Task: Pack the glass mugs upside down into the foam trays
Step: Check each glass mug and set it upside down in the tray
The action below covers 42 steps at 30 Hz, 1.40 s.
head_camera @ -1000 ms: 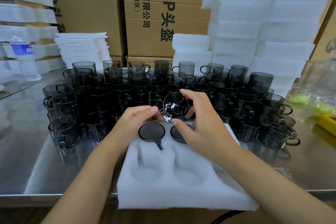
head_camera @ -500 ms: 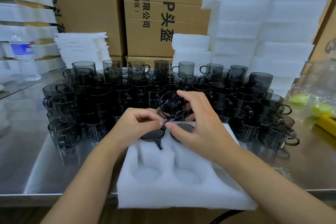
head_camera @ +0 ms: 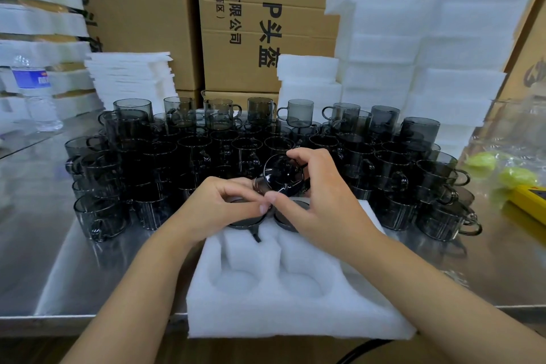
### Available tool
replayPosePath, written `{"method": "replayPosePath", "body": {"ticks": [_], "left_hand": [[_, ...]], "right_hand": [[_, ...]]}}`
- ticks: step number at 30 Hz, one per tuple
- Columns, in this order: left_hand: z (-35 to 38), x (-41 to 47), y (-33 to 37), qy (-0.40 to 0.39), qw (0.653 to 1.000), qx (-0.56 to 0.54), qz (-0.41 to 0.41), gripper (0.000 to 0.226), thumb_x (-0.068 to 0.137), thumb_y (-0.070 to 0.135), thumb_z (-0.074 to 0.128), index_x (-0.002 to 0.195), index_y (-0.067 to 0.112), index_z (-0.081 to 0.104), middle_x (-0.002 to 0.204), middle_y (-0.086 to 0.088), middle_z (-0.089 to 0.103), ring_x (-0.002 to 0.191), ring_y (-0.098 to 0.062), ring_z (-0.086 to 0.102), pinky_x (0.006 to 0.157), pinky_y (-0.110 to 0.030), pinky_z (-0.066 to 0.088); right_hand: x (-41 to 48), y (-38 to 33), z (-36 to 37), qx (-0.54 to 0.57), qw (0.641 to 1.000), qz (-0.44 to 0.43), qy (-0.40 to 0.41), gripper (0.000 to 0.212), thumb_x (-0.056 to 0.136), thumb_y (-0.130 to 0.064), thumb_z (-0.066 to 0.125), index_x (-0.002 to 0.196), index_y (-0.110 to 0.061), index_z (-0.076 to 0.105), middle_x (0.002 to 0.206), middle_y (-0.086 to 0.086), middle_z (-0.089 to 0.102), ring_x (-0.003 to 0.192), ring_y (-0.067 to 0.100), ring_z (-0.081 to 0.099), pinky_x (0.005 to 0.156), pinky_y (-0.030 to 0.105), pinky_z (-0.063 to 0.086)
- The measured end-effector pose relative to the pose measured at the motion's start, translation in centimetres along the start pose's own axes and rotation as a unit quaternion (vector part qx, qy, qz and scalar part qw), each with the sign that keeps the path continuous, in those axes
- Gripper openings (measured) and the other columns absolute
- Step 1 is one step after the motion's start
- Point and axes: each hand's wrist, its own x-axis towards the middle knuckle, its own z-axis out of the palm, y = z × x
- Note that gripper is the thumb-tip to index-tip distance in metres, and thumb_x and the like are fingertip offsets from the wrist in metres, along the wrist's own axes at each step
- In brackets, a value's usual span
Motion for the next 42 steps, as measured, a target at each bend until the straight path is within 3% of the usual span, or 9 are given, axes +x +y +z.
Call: {"method": "replayPosePath", "body": {"ticks": [3,8,10,17,20,24,30,37,42], "left_hand": [[0.0,0.1,-0.1,0.024,1.000,0.005,-0.002,0.011,0.075,0.007,0.070,0.079,0.013,0.079,0.089,0.000,0.074,0.087,-0.013,0.070,0.076,-0.017,0.052],[-0.1,0.1,-0.1,0.038,0.999,0.028,-0.008,0.025,0.080,-0.002,0.068,0.073,0.020,0.079,0.092,0.002,0.075,0.089,-0.009,0.070,0.074,-0.014,0.051],[-0.1,0.2,-0.1,0.034,0.999,0.038,-0.007,0.029,0.081,-0.002,0.068,0.071,0.024,0.079,0.091,0.004,0.075,0.088,-0.008,0.069,0.074,-0.013,0.051],[-0.1,0.3,-0.2,0.038,0.998,0.058,-0.004,0.030,0.083,0.000,0.067,0.074,0.026,0.079,0.091,0.004,0.075,0.089,-0.010,0.068,0.077,-0.016,0.051],[-0.1,0.2,-0.2,0.041,0.998,0.052,-0.006,0.030,0.083,0.000,0.066,0.074,0.025,0.079,0.092,0.002,0.075,0.090,-0.011,0.069,0.077,-0.016,0.051],[-0.1,0.2,-0.3,0.043,0.998,0.052,-0.009,0.027,0.085,0.001,0.065,0.076,0.023,0.079,0.093,0.003,0.075,0.091,-0.010,0.068,0.077,-0.016,0.051],[-0.2,0.2,-0.4,0.050,0.997,0.059,-0.010,0.023,0.086,0.002,0.063,0.080,0.019,0.078,0.094,0.004,0.075,0.092,-0.009,0.068,0.077,-0.015,0.051],[-0.1,0.2,-0.4,0.054,0.997,0.052,-0.020,0.021,0.086,0.001,0.063,0.082,0.016,0.077,0.095,0.003,0.075,0.092,-0.009,0.068,0.078,-0.016,0.052],[-0.1,0.2,-0.6,0.058,0.997,0.053,-0.023,0.021,0.087,0.002,0.063,0.082,0.017,0.078,0.095,0.004,0.075,0.093,-0.009,0.068,0.077,-0.018,0.051]], "right_hand": [[0.1,0.0,-0.2,0.045,0.998,0.046,0.002,0.063,0.085,-0.039,0.064,0.137,-0.029,0.030,0.120,-0.018,0.038,0.112,-0.007,0.039,0.089,0.007,0.035],[1.4,0.9,-3.3,0.248,0.941,0.191,0.128,0.049,0.080,-0.025,0.071,0.121,-0.031,0.044,0.109,-0.006,0.059,0.092,-0.003,0.059,0.078,0.014,0.047],[1.4,1.9,-5.3,0.261,0.939,0.206,0.086,0.045,0.081,-0.020,0.071,0.119,-0.030,0.050,0.109,-0.005,0.065,0.097,0.007,0.063,0.080,0.020,0.047],[-0.8,3.9,-9.1,0.140,0.964,0.171,-0.144,0.057,0.082,-0.008,0.066,0.124,-0.042,0.048,0.114,-0.021,0.063,0.104,0.000,0.060,0.083,0.023,0.049],[-1.1,3.5,-10.0,0.072,0.972,0.147,-0.167,0.057,0.082,-0.013,0.064,0.127,-0.045,0.049,0.119,-0.028,0.057,0.111,-0.005,0.054,0.090,0.017,0.045],[-1.0,2.4,-9.8,0.017,0.976,0.114,-0.184,0.053,0.080,-0.016,0.063,0.125,-0.043,0.052,0.113,-0.037,0.049,0.109,-0.012,0.049,0.086,0.001,0.036],[-1.2,2.1,-9.2,-0.054,0.972,0.088,-0.210,0.052,0.081,-0.016,0.064,0.128,-0.034,0.053,0.114,-0.027,0.048,0.101,0.000,0.053,0.086,0.018,0.042],[-1.2,3.2,-9.1,-0.055,0.951,0.117,-0.282,0.043,0.079,-0.027,0.065,0.119,-0.042,0.057,0.113,-0.033,0.048,0.108,-0.008,0.045,0.092,0.015,0.036],[-0.7,3.7,-9.1,-0.063,0.938,0.128,-0.316,0.039,0.080,-0.036,0.066,0.115,-0.049,0.056,0.112,-0.037,0.043,0.101,-0.011,0.043,0.086,0.011,0.037]]}}
